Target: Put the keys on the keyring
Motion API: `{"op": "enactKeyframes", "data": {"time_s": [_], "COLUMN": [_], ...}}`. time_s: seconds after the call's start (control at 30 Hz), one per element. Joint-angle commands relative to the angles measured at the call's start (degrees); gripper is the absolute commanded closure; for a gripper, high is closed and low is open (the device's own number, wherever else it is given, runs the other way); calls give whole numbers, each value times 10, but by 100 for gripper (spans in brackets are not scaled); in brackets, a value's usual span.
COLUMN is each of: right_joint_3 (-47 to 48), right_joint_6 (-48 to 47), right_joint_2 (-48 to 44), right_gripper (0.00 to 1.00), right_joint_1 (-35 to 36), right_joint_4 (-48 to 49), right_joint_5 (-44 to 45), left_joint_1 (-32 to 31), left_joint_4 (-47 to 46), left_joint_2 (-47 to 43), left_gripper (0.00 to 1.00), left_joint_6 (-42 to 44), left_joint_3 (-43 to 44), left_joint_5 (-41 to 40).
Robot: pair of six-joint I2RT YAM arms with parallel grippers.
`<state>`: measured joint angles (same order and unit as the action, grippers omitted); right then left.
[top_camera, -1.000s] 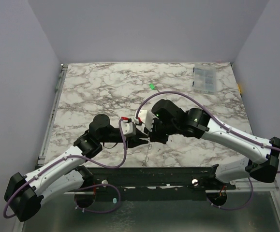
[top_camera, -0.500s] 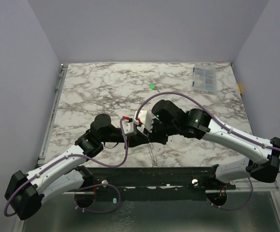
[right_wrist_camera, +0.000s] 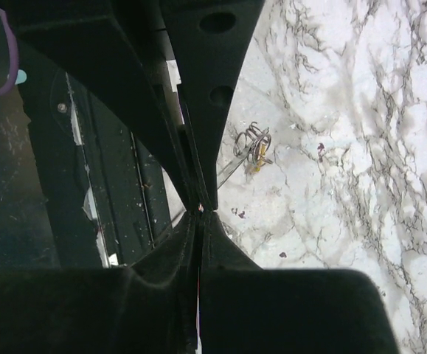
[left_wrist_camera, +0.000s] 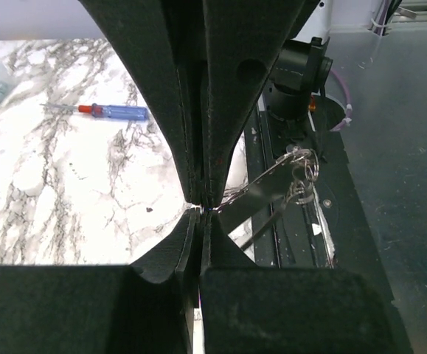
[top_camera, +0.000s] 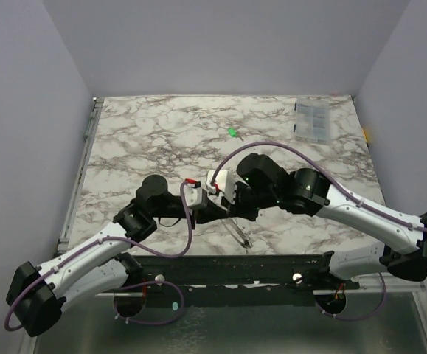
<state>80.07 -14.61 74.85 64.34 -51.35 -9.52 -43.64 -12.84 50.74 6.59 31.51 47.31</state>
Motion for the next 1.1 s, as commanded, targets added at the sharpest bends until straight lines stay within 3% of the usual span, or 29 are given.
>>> {"op": "enactKeyframes", "data": {"time_s": [0.0, 0.03, 0.13, 0.17, 0.3, 0.57, 0.77, 0.93, 1.07], "right_joint_3": [5, 6, 8, 9, -7, -103, -172, -211, -228], "right_joint_6": [2, 5, 18, 22, 31, 43, 89, 141, 145], "right_joint_2": [-28, -29, -29, -30, -56, -150, -175, -188, -192], "right_gripper": [93, 87, 53, 47, 34, 32, 33, 33, 33], "right_joint_1": [12, 12, 12, 12, 12, 11, 11, 12, 12], "right_joint_4": [74, 74, 69, 69, 105, 264, 369, 441, 468], "right_joint_5": [-7, -5, 23, 37, 100, 144, 204, 310, 322], "left_joint_1": [-7, -8, -8, -8, -9, -11, -10, -10, -10], "left_joint_4": [2, -1, -18, -32, -85, -127, -125, -92, -38], "left_joint_2": [-31, -39, -68, -80, -132, -227, -248, -236, -230], "left_gripper": [100, 100, 100, 100, 100, 100, 100, 100, 100], "left_joint_6": [15, 17, 35, 42, 70, 247, 364, 508, 612], "left_joint_3": [-13, -17, -35, -46, -88, -147, -138, -116, -98], "left_joint_5": [-44, -58, -79, -80, -95, -15, -44, -68, -90]}}
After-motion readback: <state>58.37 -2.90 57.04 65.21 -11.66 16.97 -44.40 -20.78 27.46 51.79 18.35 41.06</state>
